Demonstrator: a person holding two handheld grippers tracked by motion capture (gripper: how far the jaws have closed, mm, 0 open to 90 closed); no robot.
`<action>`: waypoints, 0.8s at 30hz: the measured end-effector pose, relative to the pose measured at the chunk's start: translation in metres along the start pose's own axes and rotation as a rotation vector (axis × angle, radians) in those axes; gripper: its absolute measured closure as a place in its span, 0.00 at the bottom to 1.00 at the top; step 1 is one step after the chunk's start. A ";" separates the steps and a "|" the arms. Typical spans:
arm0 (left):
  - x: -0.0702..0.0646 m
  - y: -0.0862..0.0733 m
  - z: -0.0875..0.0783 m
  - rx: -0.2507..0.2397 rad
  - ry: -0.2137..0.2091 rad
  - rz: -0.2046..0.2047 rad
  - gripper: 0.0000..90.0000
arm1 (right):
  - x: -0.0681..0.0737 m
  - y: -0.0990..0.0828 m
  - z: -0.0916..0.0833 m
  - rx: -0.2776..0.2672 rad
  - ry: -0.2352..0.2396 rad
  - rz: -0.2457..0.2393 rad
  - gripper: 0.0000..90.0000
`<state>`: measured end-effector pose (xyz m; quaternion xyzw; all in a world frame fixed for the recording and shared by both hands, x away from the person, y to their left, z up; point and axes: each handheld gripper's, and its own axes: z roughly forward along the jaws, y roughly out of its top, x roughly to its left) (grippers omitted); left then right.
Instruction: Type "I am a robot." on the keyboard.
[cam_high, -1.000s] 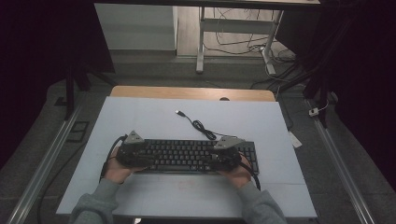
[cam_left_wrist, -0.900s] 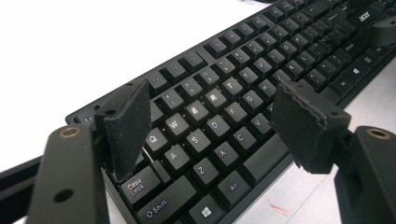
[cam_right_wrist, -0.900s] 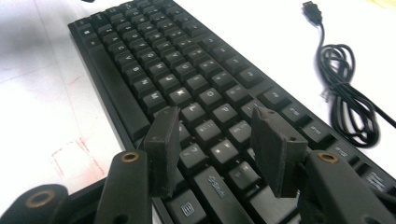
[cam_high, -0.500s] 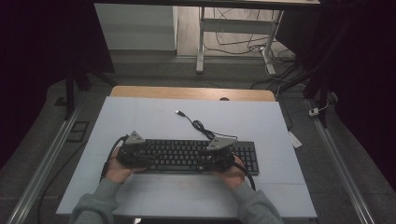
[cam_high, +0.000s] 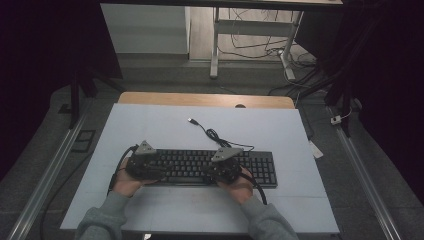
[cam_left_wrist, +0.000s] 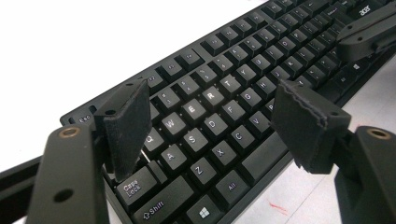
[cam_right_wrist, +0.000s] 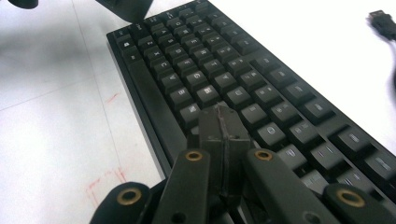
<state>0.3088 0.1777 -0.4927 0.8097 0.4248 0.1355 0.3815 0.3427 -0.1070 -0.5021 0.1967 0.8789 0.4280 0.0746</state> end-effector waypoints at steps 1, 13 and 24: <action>0.000 0.000 0.000 0.000 0.000 0.001 0.31 | 0.001 0.001 0.002 0.001 0.001 -0.001 0.99; 0.000 0.000 0.000 -0.003 -0.004 0.003 0.31 | 0.004 0.009 0.021 0.038 -0.008 -0.008 0.99; -0.002 0.000 0.002 0.004 -0.006 0.013 0.31 | 0.004 0.007 0.028 0.073 -0.026 -0.010 0.99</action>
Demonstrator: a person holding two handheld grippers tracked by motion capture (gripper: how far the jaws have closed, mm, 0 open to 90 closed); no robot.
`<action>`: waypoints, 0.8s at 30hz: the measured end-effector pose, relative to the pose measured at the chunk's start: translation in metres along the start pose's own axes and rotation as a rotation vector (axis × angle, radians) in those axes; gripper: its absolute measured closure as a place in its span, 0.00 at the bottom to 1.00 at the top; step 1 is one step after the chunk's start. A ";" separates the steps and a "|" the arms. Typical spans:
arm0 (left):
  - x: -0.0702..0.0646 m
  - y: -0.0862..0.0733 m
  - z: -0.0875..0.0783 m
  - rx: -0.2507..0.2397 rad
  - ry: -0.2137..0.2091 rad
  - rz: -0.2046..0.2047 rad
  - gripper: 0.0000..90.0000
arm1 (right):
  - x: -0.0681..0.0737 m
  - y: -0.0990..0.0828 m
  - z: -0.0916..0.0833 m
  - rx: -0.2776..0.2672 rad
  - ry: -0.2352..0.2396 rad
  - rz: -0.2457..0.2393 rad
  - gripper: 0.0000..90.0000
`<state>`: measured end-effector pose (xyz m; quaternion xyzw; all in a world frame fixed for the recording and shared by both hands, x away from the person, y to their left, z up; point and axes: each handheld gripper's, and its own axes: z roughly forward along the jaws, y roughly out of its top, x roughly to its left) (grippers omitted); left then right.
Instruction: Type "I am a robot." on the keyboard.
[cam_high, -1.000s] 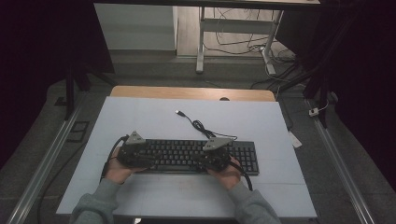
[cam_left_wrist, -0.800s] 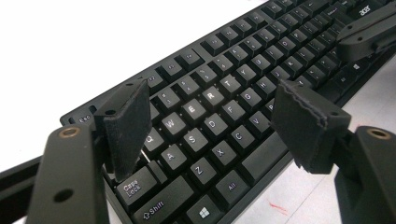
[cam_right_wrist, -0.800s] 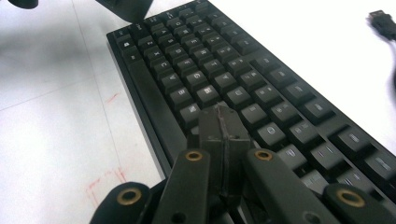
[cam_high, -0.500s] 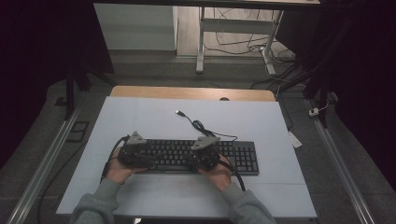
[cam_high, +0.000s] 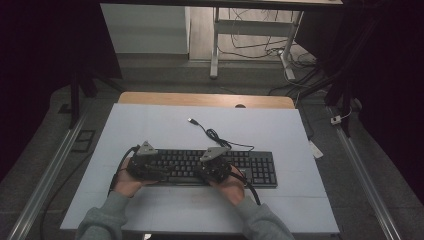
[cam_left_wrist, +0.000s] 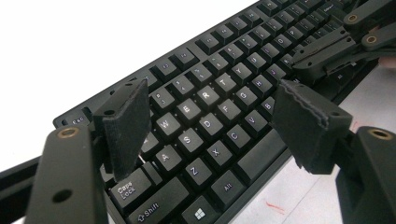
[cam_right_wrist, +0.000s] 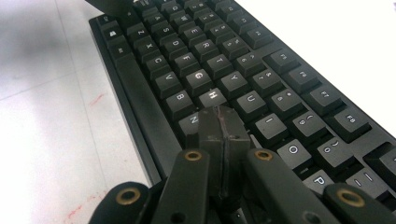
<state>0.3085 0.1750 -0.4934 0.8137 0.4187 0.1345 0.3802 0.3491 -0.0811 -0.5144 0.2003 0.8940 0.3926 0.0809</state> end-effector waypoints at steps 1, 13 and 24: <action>0.000 0.000 0.000 0.001 0.000 0.001 0.31 | 0.000 0.000 0.000 0.002 0.000 0.002 0.99; 0.000 0.000 0.001 0.008 0.001 0.004 0.31 | 0.000 -0.001 0.002 0.012 -0.002 0.005 0.99; 0.000 0.000 0.000 0.006 0.004 0.003 0.30 | 0.000 0.001 -0.005 -0.029 -0.003 0.003 0.99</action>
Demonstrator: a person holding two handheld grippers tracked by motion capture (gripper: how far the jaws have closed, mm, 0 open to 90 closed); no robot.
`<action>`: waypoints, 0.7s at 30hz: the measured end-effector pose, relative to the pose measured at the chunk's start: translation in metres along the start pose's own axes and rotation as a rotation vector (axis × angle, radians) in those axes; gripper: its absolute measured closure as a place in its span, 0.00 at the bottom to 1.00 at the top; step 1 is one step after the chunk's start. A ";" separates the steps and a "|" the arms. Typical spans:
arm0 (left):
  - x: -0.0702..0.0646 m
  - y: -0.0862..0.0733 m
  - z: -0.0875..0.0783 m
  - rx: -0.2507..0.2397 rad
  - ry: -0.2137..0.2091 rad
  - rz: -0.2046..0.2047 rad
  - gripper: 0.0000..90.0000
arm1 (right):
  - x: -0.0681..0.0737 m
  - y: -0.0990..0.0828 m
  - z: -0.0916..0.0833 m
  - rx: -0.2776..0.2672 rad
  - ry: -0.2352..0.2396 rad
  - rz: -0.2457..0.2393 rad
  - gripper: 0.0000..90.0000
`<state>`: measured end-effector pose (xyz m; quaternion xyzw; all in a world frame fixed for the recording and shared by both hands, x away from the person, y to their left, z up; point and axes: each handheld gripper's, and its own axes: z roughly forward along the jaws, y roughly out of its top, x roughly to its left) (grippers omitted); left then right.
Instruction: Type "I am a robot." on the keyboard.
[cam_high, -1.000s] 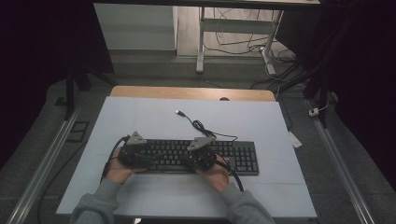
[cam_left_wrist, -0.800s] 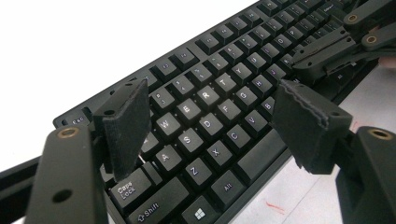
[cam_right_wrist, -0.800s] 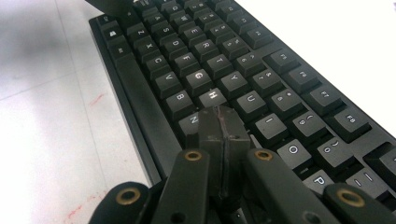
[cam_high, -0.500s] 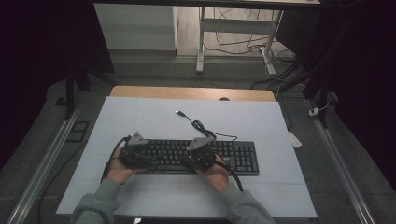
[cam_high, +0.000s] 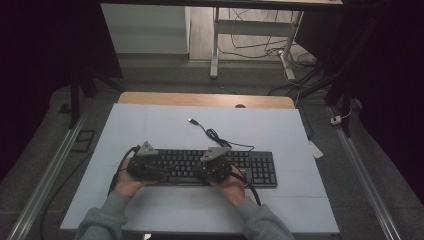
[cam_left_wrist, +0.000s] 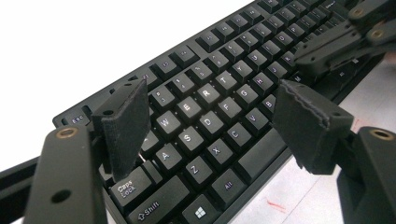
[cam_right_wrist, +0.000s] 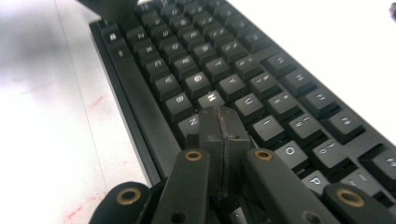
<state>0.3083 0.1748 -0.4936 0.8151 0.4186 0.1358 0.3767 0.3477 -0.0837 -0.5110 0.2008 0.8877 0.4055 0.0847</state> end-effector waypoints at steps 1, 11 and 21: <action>0.000 0.000 0.000 0.000 0.000 0.000 0.30 | -0.001 0.000 -0.003 -0.002 -0.002 0.004 0.99; 0.000 0.000 0.000 -0.002 0.008 0.000 0.30 | -0.008 -0.006 -0.021 -0.035 -0.042 0.033 0.74; 0.002 0.000 -0.001 -0.010 -0.001 -0.028 0.29 | -0.023 -0.022 -0.047 -0.055 -0.083 0.056 0.59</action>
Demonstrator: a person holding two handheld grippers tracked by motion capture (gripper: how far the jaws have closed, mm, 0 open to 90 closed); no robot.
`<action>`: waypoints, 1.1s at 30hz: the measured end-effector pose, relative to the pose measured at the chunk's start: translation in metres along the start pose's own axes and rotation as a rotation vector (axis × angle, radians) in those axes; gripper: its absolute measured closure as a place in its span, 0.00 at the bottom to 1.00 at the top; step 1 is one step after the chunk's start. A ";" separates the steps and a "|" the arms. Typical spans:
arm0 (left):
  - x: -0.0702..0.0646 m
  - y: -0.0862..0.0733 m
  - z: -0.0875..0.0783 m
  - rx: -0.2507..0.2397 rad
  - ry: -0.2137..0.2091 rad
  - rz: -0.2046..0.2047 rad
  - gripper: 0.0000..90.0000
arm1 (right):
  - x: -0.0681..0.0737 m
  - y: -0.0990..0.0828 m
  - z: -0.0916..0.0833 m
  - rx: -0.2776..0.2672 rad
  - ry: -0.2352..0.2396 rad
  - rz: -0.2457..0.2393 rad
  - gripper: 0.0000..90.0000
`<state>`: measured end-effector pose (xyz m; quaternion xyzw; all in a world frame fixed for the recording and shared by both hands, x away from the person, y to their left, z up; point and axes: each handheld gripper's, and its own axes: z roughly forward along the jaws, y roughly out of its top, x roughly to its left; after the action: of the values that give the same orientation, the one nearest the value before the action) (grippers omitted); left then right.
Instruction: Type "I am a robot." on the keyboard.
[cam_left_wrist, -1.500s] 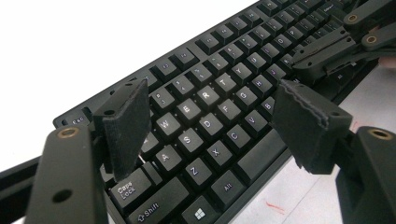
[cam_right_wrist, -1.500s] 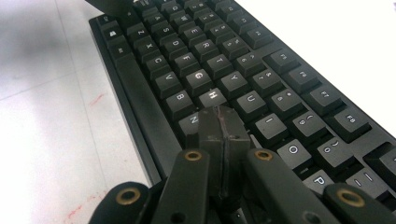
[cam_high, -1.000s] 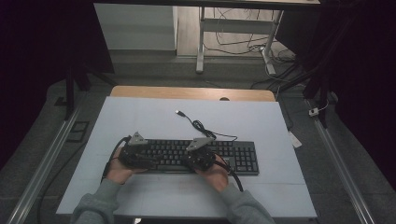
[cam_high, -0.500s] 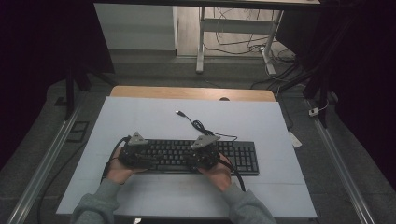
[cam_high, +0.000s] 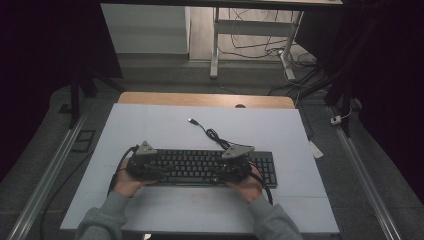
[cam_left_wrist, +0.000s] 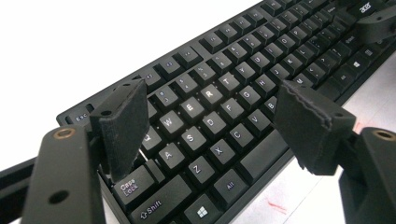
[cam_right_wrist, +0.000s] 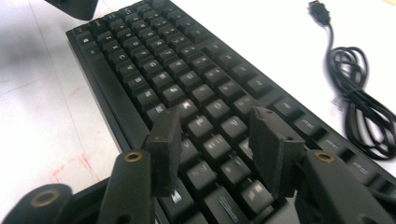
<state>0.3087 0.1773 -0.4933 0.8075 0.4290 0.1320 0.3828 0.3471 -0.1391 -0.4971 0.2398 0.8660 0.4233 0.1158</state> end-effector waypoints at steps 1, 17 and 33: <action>0.000 0.000 0.000 -0.001 -0.001 -0.003 0.29 | -0.001 -0.001 -0.003 -0.002 -0.007 0.000 0.58; 0.004 0.001 -0.002 -0.018 -0.011 -0.051 0.24 | -0.022 -0.022 -0.034 -0.027 -0.056 0.038 0.56; 0.009 0.001 -0.008 -0.071 -0.027 -0.073 0.25 | -0.020 -0.020 -0.030 -0.015 -0.055 0.015 0.56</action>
<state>0.3100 0.1879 -0.4879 0.7789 0.4481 0.1222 0.4214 0.3459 -0.1805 -0.4944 0.2568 0.8576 0.4237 0.1381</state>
